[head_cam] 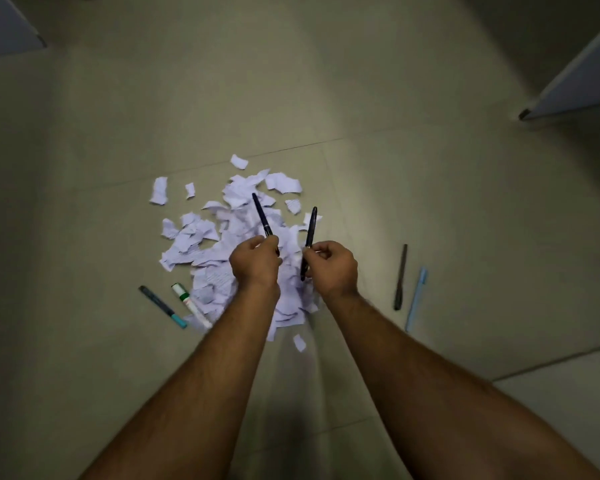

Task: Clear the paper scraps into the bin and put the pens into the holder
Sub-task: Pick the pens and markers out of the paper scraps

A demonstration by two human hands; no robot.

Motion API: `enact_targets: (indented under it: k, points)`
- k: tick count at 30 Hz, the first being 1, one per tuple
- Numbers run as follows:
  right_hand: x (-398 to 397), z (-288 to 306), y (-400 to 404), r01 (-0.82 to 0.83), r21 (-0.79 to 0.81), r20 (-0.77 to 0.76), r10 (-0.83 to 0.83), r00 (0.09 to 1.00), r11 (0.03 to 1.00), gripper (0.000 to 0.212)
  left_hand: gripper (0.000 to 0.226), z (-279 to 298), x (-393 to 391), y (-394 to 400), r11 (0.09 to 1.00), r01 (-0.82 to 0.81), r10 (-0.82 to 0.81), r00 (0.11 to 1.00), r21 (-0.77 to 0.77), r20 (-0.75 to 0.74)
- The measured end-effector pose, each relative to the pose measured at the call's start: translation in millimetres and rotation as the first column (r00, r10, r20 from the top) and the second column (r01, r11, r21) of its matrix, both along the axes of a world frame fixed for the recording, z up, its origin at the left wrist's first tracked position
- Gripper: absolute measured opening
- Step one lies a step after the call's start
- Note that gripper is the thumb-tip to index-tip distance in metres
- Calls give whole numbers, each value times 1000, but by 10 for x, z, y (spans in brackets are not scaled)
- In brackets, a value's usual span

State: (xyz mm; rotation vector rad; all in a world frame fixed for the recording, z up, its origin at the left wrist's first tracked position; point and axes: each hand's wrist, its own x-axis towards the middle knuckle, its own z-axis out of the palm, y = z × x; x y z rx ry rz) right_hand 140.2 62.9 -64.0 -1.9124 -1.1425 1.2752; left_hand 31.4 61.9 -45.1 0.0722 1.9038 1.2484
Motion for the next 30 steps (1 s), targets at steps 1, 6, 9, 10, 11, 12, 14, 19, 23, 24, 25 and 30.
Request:
enact_targets:
  k: [1,6,9,10,11,12,14,19,23,24,25,30]
  points:
    - [63,-7,4,26,-31,-26,-27,999,999,15,6,5,113,8,1000,23,-23,999,15,33]
    - [677,-89,18,215,-121,-57,-223,973,969,22,22,-33,913,95,955,296,-293,952,-25,88]
    - [1088,-12,-53,363,-87,113,-352,929,928,15,16,-156,1304,112,859,509,-508,861,-62,31]
    - [1206,2,-83,389,-73,189,-371,909,918,15,11,-228,1393,110,826,557,-560,828,-87,-10]
    - [1310,-14,-114,402,-76,248,-373,894,912,16,9,-283,1467,102,791,600,-608,793,-117,-43]
    - [1401,-36,-146,406,-85,289,-367,884,910,17,8,-332,1551,87,756,638,-651,756,-147,-64]
    - [1519,-67,-192,381,-118,341,-322,883,917,17,5,-354,1692,61,693,694,-718,687,-195,-111]
    - [1654,-157,-234,286,-133,417,-208,885,949,21,10,-349,1858,20,539,781,-843,497,-316,-208]
    - [1668,-224,-272,274,-138,426,-193,884,952,22,15,-398,1910,-33,455,806,-888,382,-378,-255]
    - [1658,-217,-275,284,-128,432,-204,879,950,21,15,-409,1914,-38,451,810,-889,372,-374,-267]
    - [1643,-206,-278,302,-111,438,-226,870,947,20,14,-416,1906,-42,449,816,-889,367,-363,-273]
    - [1457,-100,-377,448,8,341,-424,839,894,16,19,-392,1738,-65,533,785,-840,446,-316,-308]
